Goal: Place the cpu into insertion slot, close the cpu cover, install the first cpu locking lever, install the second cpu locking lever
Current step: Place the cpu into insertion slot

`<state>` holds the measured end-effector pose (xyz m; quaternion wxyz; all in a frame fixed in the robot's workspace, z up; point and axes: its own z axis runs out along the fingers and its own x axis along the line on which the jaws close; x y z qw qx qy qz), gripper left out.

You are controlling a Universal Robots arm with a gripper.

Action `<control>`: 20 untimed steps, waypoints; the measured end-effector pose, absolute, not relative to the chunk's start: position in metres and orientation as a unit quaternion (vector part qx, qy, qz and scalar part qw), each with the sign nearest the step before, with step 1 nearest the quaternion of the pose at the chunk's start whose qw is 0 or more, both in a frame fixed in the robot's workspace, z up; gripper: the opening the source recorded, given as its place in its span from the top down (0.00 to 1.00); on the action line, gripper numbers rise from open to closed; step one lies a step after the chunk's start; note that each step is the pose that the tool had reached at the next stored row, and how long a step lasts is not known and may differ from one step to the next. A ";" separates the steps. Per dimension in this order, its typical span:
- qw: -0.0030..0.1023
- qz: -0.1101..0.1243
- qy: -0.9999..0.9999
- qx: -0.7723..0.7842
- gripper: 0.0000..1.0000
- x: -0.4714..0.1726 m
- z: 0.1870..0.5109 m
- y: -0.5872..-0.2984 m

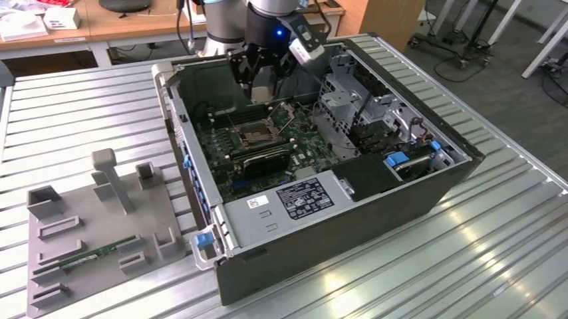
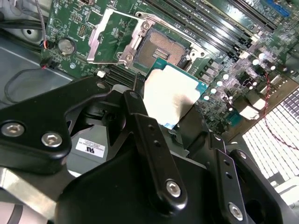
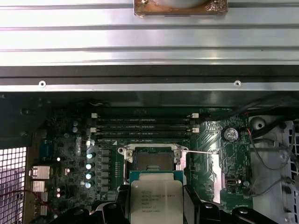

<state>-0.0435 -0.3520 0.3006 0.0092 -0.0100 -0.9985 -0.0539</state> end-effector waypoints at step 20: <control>0.003 -0.054 -0.998 -0.010 0.46 -0.044 0.282 -0.352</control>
